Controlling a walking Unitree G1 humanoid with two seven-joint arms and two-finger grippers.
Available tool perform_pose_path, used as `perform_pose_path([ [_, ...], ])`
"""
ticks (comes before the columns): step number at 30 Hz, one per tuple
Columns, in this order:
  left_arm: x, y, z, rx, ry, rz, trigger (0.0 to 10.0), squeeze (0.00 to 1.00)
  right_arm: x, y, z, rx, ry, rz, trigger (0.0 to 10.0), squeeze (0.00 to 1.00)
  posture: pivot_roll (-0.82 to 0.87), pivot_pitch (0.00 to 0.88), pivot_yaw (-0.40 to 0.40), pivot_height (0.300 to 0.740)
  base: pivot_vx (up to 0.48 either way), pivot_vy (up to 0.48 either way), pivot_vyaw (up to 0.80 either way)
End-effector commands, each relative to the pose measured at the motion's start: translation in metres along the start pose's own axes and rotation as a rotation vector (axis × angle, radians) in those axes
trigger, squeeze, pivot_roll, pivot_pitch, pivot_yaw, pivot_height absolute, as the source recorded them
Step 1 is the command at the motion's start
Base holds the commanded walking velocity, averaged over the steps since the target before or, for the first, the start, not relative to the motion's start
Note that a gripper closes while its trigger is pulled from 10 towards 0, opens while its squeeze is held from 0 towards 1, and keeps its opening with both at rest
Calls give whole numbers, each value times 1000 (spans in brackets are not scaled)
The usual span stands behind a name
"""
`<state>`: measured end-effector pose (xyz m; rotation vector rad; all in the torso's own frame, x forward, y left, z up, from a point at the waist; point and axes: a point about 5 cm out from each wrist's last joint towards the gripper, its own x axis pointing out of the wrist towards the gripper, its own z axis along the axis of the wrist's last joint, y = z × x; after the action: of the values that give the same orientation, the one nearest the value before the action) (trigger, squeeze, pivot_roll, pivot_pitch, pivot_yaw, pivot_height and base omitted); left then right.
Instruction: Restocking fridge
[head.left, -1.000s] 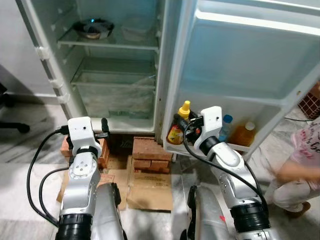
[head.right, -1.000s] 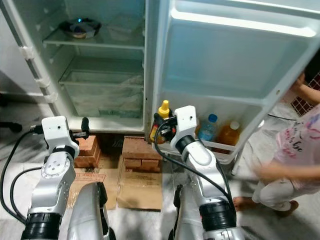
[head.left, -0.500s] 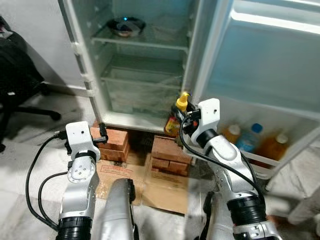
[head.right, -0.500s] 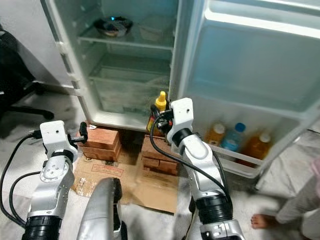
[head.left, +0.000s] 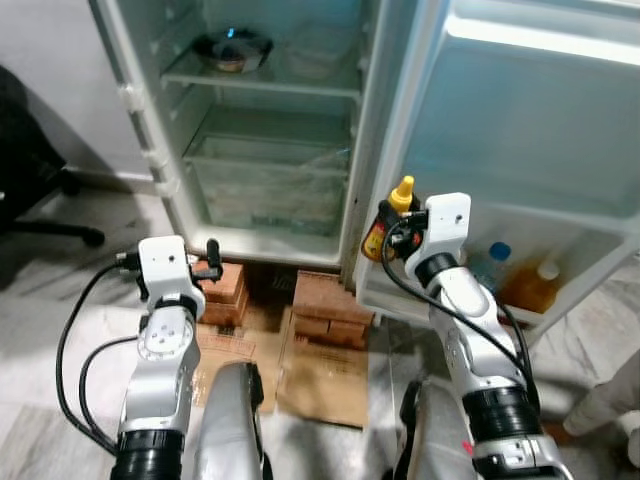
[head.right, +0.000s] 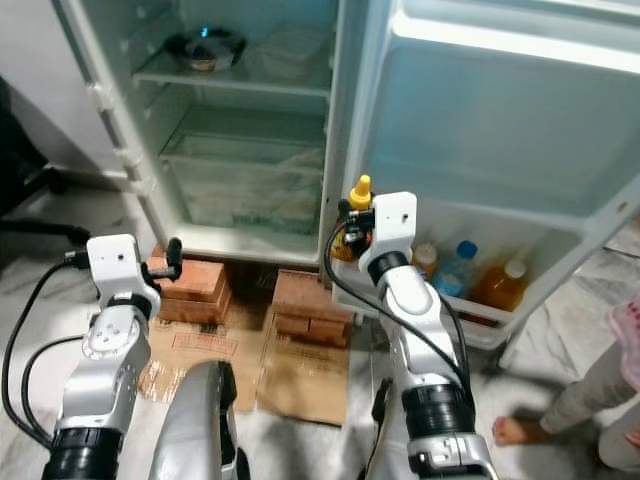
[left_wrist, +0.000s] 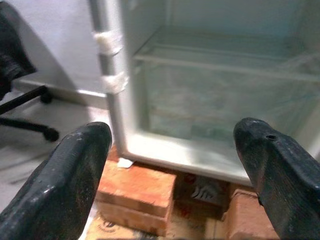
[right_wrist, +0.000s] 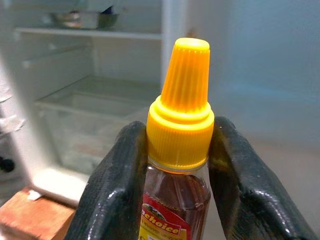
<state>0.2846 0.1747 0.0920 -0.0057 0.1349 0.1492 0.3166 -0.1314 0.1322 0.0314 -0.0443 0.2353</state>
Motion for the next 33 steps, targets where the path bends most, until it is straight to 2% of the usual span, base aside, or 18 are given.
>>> perform_pose_path([
  [1, 0, -2, 1, -5, -3, -19, 10000, 0, 5, -2, 14, -14, -63, -15, 10000, 0, 8, 0, -5, 539, 0, 0, 0],
  [17, 2, -3, 1, -24, 2, -7, 10000, 0, 8, -5, 13, -13, -47, -30, 10000, 0, 10, 0, -9, 539, 15, 0, 0],
  [26, -9, 3, -4, -38, 30, -3, 10000, 0, 1, -5, -9, -28, 89, -36, 10000, 0, 30, 0, -22, 539, 0, 0, 0],
  [28, -12, 7, -3, -31, 29, 0, 10000, 0, 1, -4, -15, -5, 135, -26, 10000, 0, 35, 0, -25, 524, 0, 0, 0],
  [33, -19, 10, -6, -28, 42, 2, 10000, 0, 3, 1, -16, -13, 137, 2, 10000, 0, 44, 0, -31, 494, 0, 0, 0],
])
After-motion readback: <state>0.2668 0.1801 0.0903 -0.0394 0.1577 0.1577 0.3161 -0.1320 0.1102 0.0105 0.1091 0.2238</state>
